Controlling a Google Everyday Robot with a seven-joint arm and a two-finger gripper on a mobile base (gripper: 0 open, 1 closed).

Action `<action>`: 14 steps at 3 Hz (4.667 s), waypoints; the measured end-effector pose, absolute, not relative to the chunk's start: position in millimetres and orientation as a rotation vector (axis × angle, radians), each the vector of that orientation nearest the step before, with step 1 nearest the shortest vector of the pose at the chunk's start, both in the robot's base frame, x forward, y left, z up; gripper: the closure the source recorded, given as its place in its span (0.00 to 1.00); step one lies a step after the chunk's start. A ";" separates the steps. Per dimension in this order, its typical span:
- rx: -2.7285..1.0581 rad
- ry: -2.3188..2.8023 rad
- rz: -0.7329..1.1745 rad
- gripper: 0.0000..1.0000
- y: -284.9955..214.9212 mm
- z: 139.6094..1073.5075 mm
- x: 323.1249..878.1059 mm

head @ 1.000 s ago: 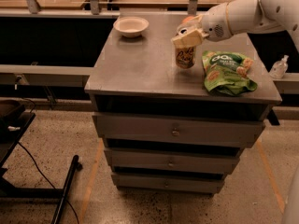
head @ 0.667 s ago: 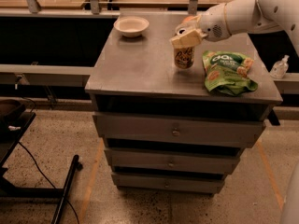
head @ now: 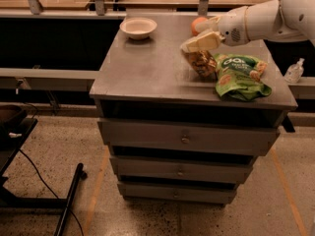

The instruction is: Move orange can near green rice chip bag

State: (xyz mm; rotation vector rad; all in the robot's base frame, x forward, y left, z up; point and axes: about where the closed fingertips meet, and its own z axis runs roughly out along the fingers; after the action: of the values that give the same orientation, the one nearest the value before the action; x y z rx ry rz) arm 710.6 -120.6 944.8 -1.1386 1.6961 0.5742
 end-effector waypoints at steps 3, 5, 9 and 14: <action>-1.225 1.703 0.560 0.00 -105.1 945.2 707.4; -1.569 1.850 0.237 0.00 -48.9 913.9 707.6; -1.771 1.982 0.063 0.65 -26.9 845.9 714.4; -1.345 2.016 0.173 1.00 -135.9 933.0 735.0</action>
Offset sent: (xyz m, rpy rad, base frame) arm 0.0002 0.0015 -0.0009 0.0006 0.0015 0.0022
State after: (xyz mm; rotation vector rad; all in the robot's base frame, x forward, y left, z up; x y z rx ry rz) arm 735.0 -135.9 933.0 -1.3447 2.0162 0.1728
